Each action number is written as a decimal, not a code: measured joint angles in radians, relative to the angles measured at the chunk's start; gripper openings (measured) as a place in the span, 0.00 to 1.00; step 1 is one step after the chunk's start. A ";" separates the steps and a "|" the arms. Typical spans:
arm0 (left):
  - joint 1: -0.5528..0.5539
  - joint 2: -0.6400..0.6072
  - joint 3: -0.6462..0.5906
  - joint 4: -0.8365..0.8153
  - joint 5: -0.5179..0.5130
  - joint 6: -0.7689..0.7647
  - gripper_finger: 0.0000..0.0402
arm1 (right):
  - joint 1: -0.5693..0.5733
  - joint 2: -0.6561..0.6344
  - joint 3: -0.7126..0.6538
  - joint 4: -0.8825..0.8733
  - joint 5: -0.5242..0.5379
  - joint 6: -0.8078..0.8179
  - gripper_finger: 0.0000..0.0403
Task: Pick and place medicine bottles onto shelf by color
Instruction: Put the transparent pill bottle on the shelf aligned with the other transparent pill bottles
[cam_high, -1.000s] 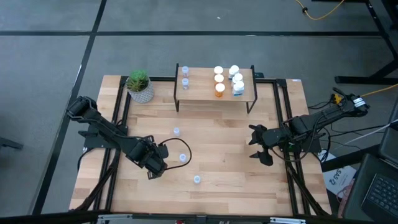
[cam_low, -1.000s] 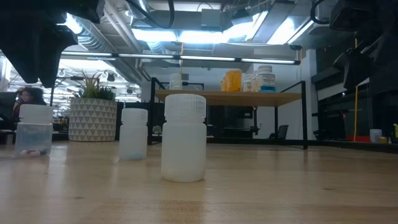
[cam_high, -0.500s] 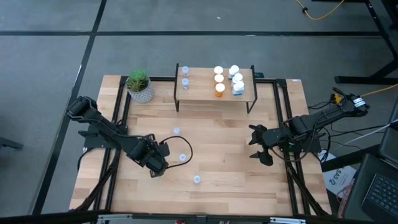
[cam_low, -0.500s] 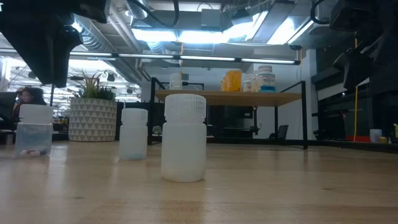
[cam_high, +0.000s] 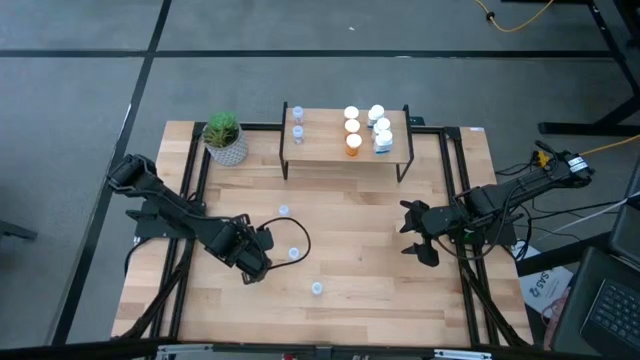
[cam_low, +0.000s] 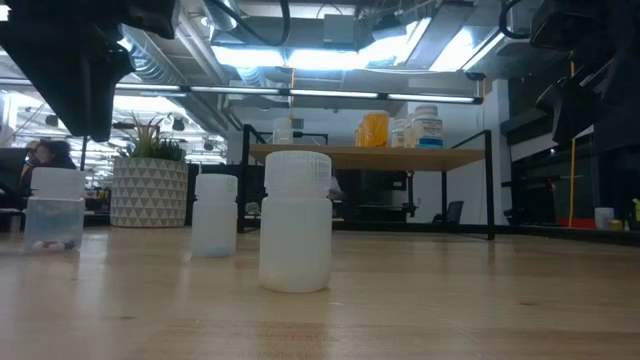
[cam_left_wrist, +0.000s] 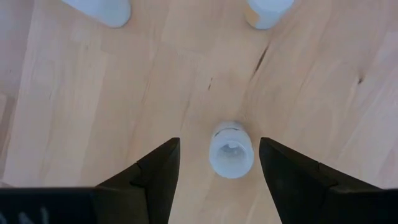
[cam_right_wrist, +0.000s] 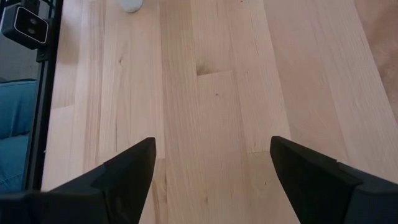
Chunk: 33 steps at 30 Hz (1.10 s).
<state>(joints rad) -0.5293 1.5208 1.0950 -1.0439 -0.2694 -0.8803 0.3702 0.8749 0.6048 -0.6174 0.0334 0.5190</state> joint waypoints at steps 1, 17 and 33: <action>0.000 0.000 0.000 0.000 -0.001 0.000 0.53 | 0.000 0.000 0.000 0.000 0.000 0.000 0.79; 0.005 0.051 -0.001 0.012 0.006 0.000 0.53 | 0.000 0.000 0.000 0.000 0.000 0.000 0.79; -0.002 0.051 -0.001 0.011 0.012 -0.009 0.53 | 0.000 0.000 0.000 0.000 0.000 0.000 0.79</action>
<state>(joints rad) -0.5315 1.5723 1.0939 -1.0331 -0.2577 -0.8896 0.3699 0.8745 0.6048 -0.6175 0.0334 0.5186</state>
